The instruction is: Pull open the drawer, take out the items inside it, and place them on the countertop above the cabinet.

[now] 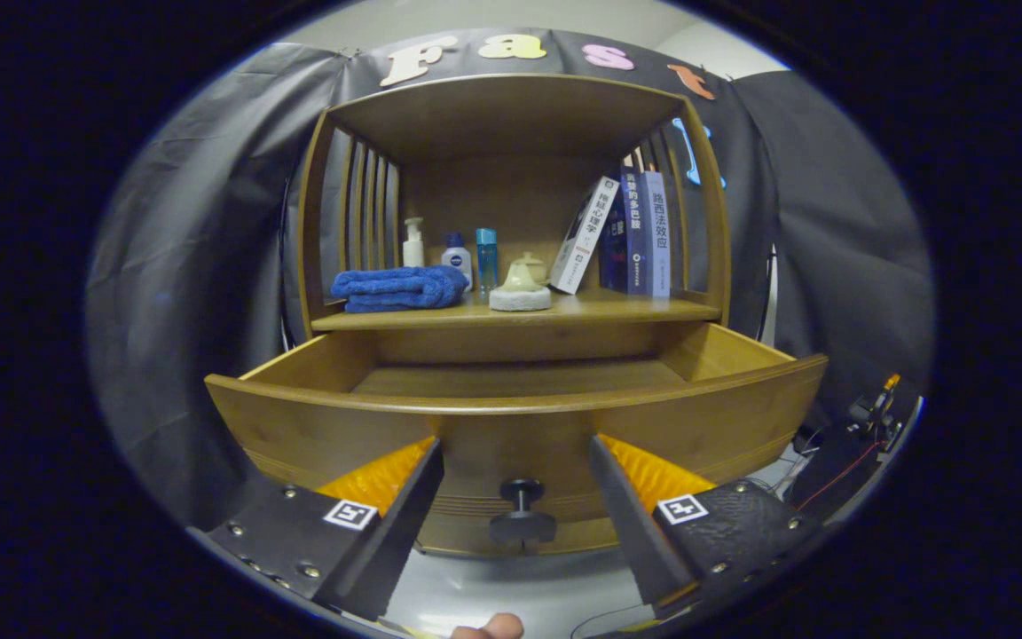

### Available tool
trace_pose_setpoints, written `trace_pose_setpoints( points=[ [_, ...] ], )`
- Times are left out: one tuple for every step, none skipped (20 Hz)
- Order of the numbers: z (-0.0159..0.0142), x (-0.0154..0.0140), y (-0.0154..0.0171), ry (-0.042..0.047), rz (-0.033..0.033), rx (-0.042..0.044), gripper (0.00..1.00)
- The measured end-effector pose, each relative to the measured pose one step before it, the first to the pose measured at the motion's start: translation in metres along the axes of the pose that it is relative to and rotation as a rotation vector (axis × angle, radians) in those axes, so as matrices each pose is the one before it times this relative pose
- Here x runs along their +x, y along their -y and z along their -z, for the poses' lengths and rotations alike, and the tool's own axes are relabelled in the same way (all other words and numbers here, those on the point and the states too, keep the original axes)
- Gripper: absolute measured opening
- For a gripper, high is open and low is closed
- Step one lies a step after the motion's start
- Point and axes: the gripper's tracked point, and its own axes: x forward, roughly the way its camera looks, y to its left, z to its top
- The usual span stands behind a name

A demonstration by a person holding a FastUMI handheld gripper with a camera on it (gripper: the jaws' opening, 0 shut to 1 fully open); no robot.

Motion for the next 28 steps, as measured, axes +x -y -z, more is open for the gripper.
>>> trace_pose_setpoints(
  points=[
    [-0.00105,0.00251,-0.00016,0.0006,-0.00114,0.00093,0.99],
    [-0.00157,0.00324,0.00002,0.00014,-0.00139,-0.00166,0.99],
    [-0.003,0.00203,0.00043,0.00757,-0.00082,-0.00357,0.99],
    [-0.00532,0.00312,-0.00023,0.0086,-0.00285,0.00444,0.99],
    [0.00091,0.00553,-0.00012,-0.0078,0.00023,-0.00308,0.99],
    [-0.00293,0.00127,0.00069,-0.00202,0.0011,-0.00612,0.99],
    [-0.00009,0.00937,-0.00086,-0.0073,0.00109,-0.00402,0.99],
    [0.00107,-0.00007,0.00014,-0.00498,-0.00022,0.00062,0.99],
    [-0.00238,0.00767,-0.00083,-0.00335,-0.00082,0.00279,1.0],
    [0.00123,0.00755,0.00092,-0.00904,-0.00171,-0.00487,0.99],
    [-0.00279,0.00661,-0.00033,0.00312,0.00036,0.00084,1.0],
    [-0.00027,0.00574,-0.00037,-0.00376,-0.00075,0.00102,1.0],
    [-0.00186,0.00531,-0.0004,0.00483,0.00047,0.00256,1.0],
    [-0.00022,0.00536,-0.0001,0.00015,-0.00052,0.00101,1.0],
    [-0.00141,0.00445,-0.00017,0.00277,-0.00166,0.0045,1.0],
    [-0.00117,0.00555,-0.00019,0.00156,-0.00221,0.00538,1.0],
    [-0.00128,0.00524,-0.00043,0.00131,-0.00225,0.00245,1.0],
    [0.00018,0.00467,0.00014,-0.00303,0.00119,-0.00492,1.0],
    [-0.00052,0.00116,-0.00041,-0.00219,0.00436,-0.00597,1.0],
    [-0.00049,0.00421,-0.00043,-0.003,-0.00168,-0.00451,0.99],
    [-0.00117,0.00485,-0.00053,-0.00401,-0.00177,-0.00568,0.98],
    [-0.00036,0.00494,0.0003,-0.00362,-0.00147,-0.00938,0.98],
    [-0.00073,0.00482,-0.00028,-0.00389,-0.0006,-0.01237,0.98],
    [-0.0003,0.00504,0.00079,-0.00435,0.00056,-0.00984,0.98],
    [-0.00131,0.00523,-0.00045,-0.00186,0.00213,-0.00461,0.98],
    [-0.00059,0.00562,-0.00018,-0.00301,0.00166,-0.00024,0.98],
    [-0.00164,0.00506,-0.00054,-0.00155,-0.00063,0.00207,0.98],
    [-0.0012,0.00522,-0.00015,-0.00247,-0.00169,0.00621,0.98]
  ],
)
